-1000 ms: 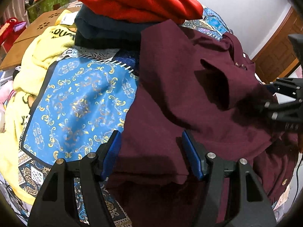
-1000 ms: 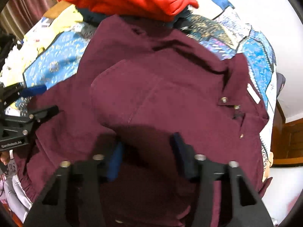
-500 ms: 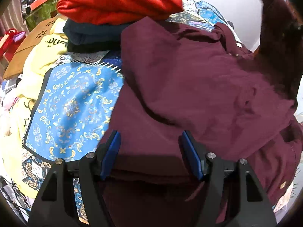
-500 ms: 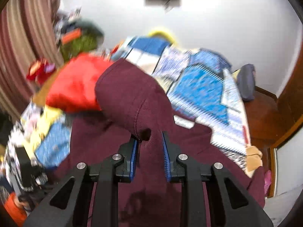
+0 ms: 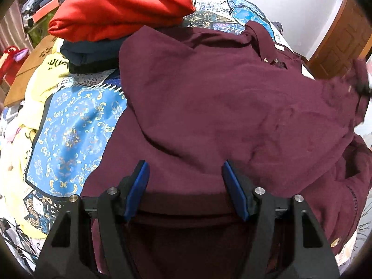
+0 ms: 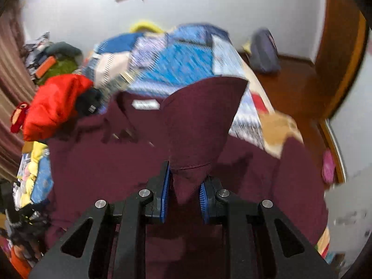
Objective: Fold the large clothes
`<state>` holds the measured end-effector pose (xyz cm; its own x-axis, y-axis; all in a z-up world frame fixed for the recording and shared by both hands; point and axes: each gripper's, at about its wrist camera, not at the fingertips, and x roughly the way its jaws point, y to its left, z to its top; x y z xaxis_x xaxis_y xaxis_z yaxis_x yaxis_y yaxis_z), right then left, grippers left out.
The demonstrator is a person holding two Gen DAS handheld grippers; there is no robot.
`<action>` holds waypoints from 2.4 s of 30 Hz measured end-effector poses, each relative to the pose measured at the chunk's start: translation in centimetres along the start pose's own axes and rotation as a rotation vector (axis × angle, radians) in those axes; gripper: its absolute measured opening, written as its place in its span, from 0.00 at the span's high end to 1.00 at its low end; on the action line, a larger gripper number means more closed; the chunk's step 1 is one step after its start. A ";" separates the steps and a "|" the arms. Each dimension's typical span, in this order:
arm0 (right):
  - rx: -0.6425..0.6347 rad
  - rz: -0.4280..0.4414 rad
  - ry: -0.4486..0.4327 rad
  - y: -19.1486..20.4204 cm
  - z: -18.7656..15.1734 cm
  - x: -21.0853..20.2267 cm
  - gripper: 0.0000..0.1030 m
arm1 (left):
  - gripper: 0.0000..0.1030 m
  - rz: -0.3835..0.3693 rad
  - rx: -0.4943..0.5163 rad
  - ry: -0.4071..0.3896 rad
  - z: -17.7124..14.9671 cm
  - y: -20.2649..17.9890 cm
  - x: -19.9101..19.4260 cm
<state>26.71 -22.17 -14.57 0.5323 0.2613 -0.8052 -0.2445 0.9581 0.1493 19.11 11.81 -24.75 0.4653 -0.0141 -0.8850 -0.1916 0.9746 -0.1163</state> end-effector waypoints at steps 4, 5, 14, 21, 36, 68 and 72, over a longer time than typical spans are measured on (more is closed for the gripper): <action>0.073 0.011 0.071 -3.6 -2.0 1.5 0.81 | 0.36 -0.001 -0.005 0.000 -0.1 -0.1 -0.2; 0.093 0.032 0.095 -4.2 -2.5 2.0 0.81 | 0.36 0.003 -0.004 -0.001 -0.1 -0.2 -0.2; 0.068 -0.123 0.181 -6.7 -3.7 1.6 0.53 | 0.35 0.010 -0.007 -0.010 -0.3 -0.1 -0.2; 0.164 -0.109 0.102 -9.6 -2.9 -1.8 0.53 | 0.35 0.024 0.007 -0.007 -0.2 -0.1 -0.4; 0.223 -0.029 0.181 -10.4 -4.8 1.9 0.42 | 0.35 0.003 0.139 -0.168 3.4 -4.1 -6.1; 0.860 0.007 0.097 -30.2 -12.7 2.5 0.42 | 0.34 -0.134 0.282 -0.123 7.1 -16.1 -1.9; 0.929 -0.012 0.035 -31.4 -12.6 3.0 0.61 | 0.34 -0.120 0.269 -0.112 7.1 -15.4 -1.3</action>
<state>25.81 -52.97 -28.93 0.5024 0.2617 -0.8241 0.5161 0.6739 0.5286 27.62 -1.61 -18.57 0.5659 -0.1222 -0.8153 0.0988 0.9919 -0.0801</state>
